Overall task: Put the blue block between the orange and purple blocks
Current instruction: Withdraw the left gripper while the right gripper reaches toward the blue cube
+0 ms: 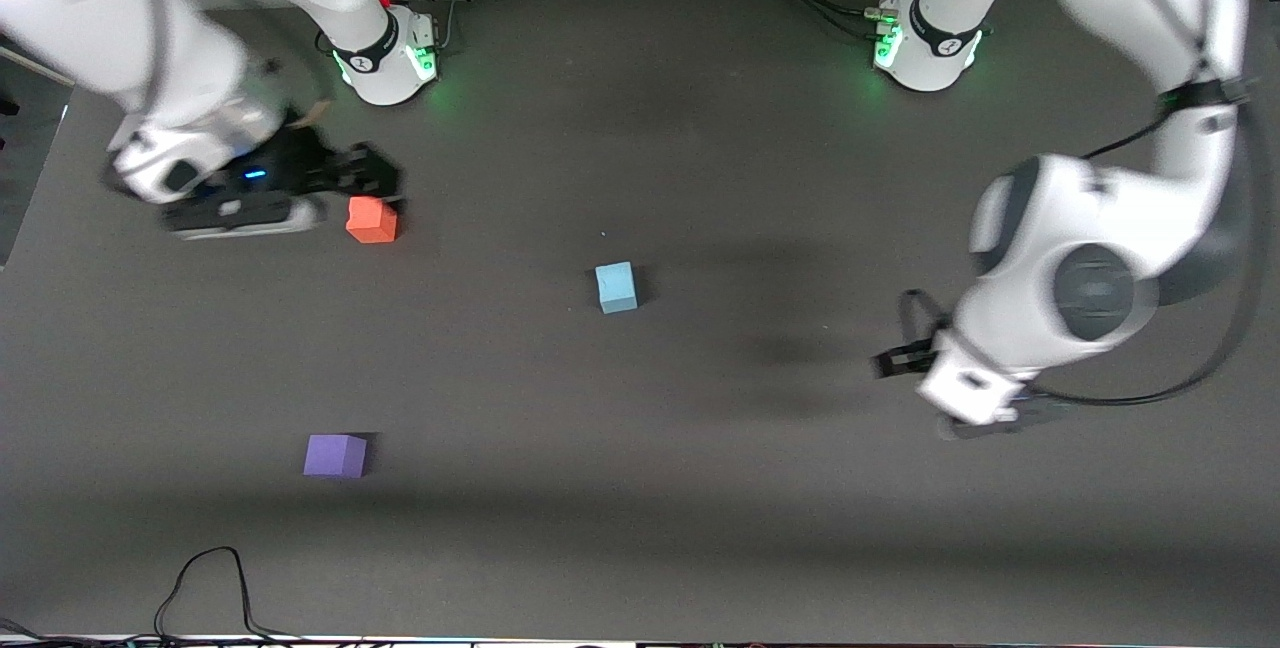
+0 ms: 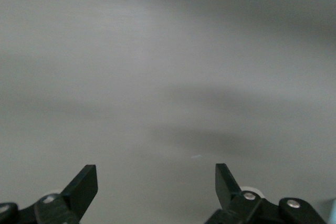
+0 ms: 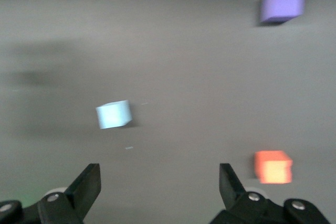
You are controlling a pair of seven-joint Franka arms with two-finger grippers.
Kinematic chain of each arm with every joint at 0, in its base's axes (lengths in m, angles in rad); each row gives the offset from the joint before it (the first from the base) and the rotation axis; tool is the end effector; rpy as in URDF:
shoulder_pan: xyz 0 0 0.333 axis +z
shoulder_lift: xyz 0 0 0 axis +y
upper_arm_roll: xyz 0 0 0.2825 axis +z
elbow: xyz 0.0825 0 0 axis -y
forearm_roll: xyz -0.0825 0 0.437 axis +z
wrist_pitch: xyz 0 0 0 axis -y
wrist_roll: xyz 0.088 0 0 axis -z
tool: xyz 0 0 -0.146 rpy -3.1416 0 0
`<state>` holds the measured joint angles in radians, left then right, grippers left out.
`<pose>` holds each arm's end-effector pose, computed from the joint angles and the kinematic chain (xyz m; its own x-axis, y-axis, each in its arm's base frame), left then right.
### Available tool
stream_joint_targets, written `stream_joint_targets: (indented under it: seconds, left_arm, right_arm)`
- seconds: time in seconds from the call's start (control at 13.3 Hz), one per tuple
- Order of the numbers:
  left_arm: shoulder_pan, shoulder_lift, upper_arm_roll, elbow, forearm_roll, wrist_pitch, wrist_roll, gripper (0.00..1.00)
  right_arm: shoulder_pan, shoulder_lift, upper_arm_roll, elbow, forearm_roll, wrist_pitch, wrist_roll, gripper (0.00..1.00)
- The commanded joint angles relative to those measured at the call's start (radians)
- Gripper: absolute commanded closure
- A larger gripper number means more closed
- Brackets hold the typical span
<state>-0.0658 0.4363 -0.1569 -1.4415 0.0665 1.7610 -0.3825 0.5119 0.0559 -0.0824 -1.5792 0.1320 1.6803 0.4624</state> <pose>0.6928 -0.1367 0.3485 0.9824 0.1549 -0.1041 0.1516 -0.9877 -0.0391 0.5687 0.2811 0.5240 0.9989 -0.0430 -0.0167 -0.0448 -0.9901 -0.1333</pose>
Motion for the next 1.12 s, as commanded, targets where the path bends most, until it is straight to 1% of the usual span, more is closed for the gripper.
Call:
stream_joint_targets:
  seconds: [0.0,0.22,0.3,0.53,0.67,0.75,0.9,0.97,1.05]
  left_arm:
    - [0.121,-0.119,-0.010,-0.089,-0.019,-0.063,0.216,0.00]
    - [0.196,-0.188,-0.007,-0.091,-0.016,-0.119,0.344,0.00]
    - [0.205,-0.209,-0.007,-0.091,-0.016,-0.141,0.359,0.00]
    - [0.219,-0.284,-0.006,-0.114,-0.005,-0.179,0.381,0.00]
    - [0.219,-0.338,-0.004,-0.164,-0.005,-0.170,0.399,0.00]
    - [0.221,-0.367,-0.004,-0.190,-0.005,-0.160,0.409,0.00]
    - [0.219,-0.412,0.011,-0.233,-0.004,-0.138,0.444,0.00]
    - [0.219,-0.435,0.016,-0.261,-0.004,-0.121,0.444,0.00]
    - [0.219,-0.442,0.017,-0.269,-0.004,-0.117,0.445,0.00]
  right_arm:
    - [0.135,0.142,-0.013,0.171,0.041,-0.021,0.192,0.00]
    - [0.282,0.284,-0.013,0.324,0.041,-0.021,0.353,0.00]
    - [0.299,0.301,-0.013,0.330,0.040,-0.021,0.360,0.00]
    - [0.316,0.305,-0.013,0.262,0.021,-0.019,0.303,0.00]
    - [0.315,0.305,-0.017,0.211,0.012,-0.007,0.234,0.00]
    - [0.313,0.309,-0.016,0.190,-0.011,0.011,0.234,0.00]
    - [0.315,0.312,-0.016,0.106,-0.046,0.089,0.234,0.00]
    - [0.316,0.309,-0.016,0.049,-0.048,0.158,0.234,0.00]
    - [0.316,0.308,-0.016,-0.009,-0.048,0.229,0.234,0.00]
